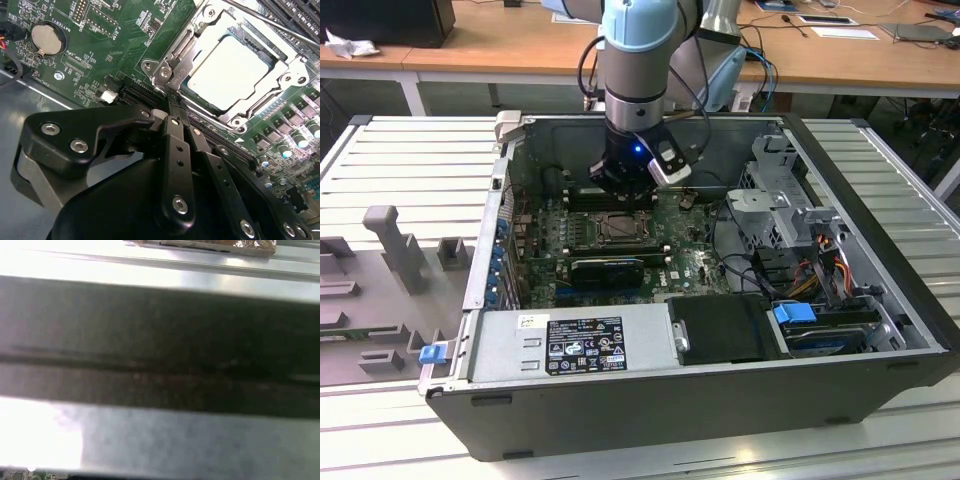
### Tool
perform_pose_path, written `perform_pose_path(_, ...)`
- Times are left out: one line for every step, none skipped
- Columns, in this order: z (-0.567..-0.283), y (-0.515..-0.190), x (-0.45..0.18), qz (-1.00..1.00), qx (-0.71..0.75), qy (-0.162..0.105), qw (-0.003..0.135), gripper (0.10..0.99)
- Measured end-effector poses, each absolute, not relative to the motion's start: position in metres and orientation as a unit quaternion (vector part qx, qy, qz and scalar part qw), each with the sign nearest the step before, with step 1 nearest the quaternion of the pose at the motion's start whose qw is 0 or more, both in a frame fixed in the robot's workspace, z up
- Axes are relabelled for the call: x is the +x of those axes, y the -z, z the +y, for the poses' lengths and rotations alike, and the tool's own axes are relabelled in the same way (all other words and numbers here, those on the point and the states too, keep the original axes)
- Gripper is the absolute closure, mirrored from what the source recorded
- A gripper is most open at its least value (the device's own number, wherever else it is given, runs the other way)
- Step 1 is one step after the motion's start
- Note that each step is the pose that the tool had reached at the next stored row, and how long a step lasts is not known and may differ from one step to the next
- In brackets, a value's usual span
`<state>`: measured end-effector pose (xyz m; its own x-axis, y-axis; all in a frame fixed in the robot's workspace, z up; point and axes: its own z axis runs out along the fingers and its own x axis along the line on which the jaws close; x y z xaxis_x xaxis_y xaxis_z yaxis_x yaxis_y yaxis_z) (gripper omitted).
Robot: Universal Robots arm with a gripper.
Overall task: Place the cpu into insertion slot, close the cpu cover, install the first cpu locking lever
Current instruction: 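Close the cpu cover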
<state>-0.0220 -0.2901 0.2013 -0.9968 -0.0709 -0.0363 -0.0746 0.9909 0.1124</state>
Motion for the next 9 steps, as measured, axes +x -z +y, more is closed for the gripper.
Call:
perform_pose_path(-0.290, -0.204, -0.022, 0.998, -0.036, -0.057, 0.016, 0.980)
perform_pose_path(-0.290, -0.205, -0.022, 0.998, -0.036, -0.057, 0.016, 0.980)
perform_pose_path(-0.290, -0.207, -0.022, 0.998, -0.036, -0.057, 0.016, 0.980)
perform_pose_path(-0.290, -0.210, -0.022, 0.998, -0.036, -0.057, 0.016, 0.980)
perform_pose_path(-0.290, -0.212, -0.022, 0.998, -0.036, -0.057, 0.016, 0.980)
perform_pose_path(-0.290, -0.215, -0.022, 0.998, -0.036, -0.057, 0.016, 0.980)
perform_pose_path(-0.290, -0.215, -0.022, 0.998, -0.036, -0.057, 0.016, 0.980)
perform_pose_path(-0.290, -0.215, -0.022, 0.998, -0.036, -0.057, 0.016, 0.980)
perform_pose_path(-0.291, -0.215, -0.022, 0.998, -0.037, -0.057, 0.016, 0.980)
